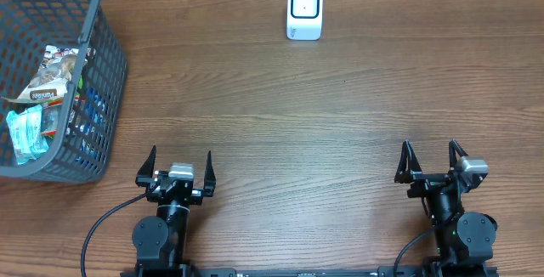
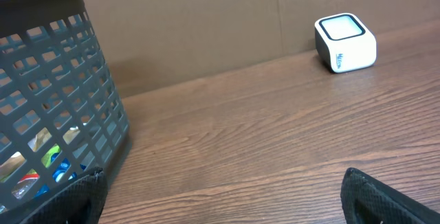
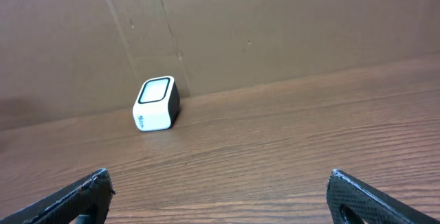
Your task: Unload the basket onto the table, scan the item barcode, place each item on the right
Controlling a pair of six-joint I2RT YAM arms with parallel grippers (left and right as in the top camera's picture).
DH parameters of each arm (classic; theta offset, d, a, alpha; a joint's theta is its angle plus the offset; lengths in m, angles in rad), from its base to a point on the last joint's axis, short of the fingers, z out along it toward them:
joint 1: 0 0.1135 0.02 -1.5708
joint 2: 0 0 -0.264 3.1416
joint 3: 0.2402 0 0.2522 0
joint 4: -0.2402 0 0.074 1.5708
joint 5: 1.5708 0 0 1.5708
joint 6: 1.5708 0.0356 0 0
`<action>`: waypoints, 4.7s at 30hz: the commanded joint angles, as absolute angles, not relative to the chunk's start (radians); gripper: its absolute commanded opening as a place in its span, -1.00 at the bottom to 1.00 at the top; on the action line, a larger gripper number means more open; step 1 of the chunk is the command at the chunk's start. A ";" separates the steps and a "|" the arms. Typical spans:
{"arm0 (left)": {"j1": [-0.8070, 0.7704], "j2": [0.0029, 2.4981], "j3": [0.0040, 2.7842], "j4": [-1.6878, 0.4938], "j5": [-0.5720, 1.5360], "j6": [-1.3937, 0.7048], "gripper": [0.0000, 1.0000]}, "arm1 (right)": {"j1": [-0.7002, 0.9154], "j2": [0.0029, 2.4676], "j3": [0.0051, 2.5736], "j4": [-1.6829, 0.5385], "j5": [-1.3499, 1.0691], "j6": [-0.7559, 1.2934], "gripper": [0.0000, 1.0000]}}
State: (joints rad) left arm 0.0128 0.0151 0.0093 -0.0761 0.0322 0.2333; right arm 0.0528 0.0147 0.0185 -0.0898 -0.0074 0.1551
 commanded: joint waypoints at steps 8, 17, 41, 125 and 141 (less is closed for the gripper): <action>0.009 0.005 0.005 -0.078 0.026 0.239 0.99 | 0.057 0.003 0.008 -0.083 -0.001 0.149 1.00; 0.009 0.005 0.005 -0.078 0.026 0.240 1.00 | 0.057 0.003 0.008 -0.083 -0.001 0.149 1.00; 0.009 0.005 0.005 -0.078 0.026 0.240 0.99 | 0.057 0.003 0.008 -0.083 -0.001 0.149 1.00; 0.009 0.489 0.713 -0.389 0.182 0.142 0.99 | 0.056 0.243 0.427 -0.200 -0.099 0.077 1.00; 0.009 1.320 1.972 -1.134 0.234 0.190 1.00 | 0.056 0.952 1.293 -0.821 -0.138 0.044 1.00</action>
State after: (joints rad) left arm 0.0128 1.2060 1.7748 -1.0637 0.2150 0.1623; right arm 0.0532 0.8684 1.1423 -0.7658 -0.1108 0.0753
